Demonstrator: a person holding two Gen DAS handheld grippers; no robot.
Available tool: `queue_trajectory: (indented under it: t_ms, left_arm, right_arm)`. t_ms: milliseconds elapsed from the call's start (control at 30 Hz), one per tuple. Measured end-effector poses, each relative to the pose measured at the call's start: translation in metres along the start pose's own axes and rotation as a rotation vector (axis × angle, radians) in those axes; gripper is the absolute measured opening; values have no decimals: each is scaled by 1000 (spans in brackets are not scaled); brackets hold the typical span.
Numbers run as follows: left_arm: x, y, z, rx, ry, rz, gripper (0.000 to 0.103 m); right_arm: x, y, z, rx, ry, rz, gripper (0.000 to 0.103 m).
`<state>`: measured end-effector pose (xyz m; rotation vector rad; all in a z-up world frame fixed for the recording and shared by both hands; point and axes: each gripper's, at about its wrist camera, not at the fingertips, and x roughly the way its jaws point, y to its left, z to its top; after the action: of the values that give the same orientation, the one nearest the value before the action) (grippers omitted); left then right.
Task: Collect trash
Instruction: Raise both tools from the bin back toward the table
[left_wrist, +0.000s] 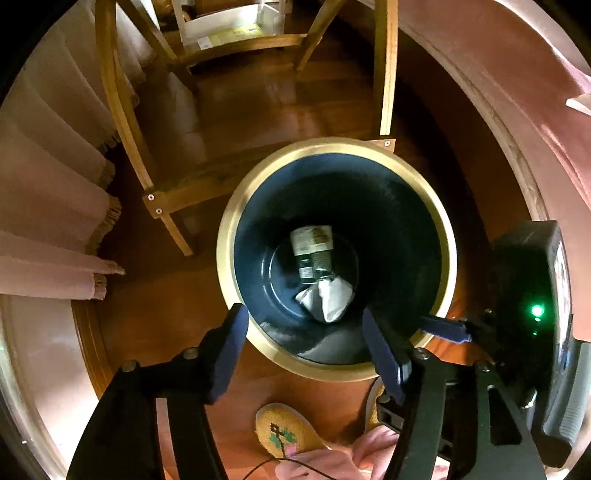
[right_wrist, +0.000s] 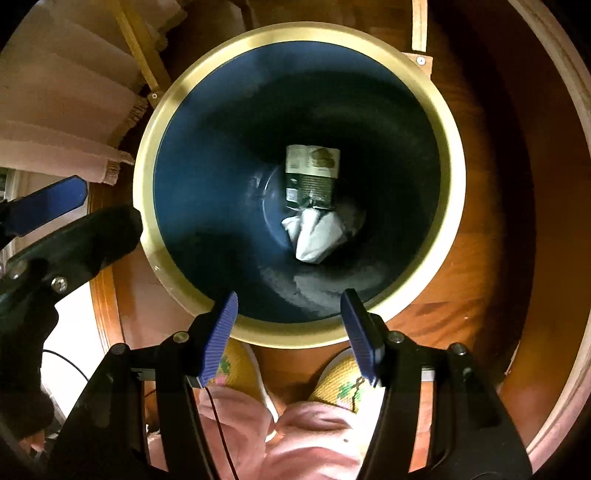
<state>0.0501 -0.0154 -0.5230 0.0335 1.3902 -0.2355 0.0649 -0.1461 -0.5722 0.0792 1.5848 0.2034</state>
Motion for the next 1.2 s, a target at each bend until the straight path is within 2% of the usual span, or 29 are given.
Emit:
queue_trajectory:
  t_ms: [233, 467, 633, 833, 933, 1067, 1200]
  left_arm:
    - [-47, -4, -1, 9, -62, 5, 70]
    - [-132, 0, -4, -2, -111, -13, 70]
    - [-218, -4, 3, 1, -145, -27, 70]
    - [-336, -5, 21, -20, -245, 13, 70]
    - [-394, 0, 34, -51, -279, -6, 70]
    - [-452, 5, 45, -59, -321, -25, 70]
    - [-503, 5, 58, -39, -363, -18, 70]
  right_arm:
    - [-40, -9, 6, 73, -83, -10, 55]
    - [-129, 9, -16, 97, -214, -10, 55]
    - [-221, 19, -23, 136, -274, 10, 55]
    - [-350, 40, -34, 151, -358, 1, 55]
    - [-408, 54, -36, 128, -405, -6, 55]
    - [-485, 75, -37, 93, -477, -14, 55]
    - [-541, 89, -38, 73, -540, -16, 55]
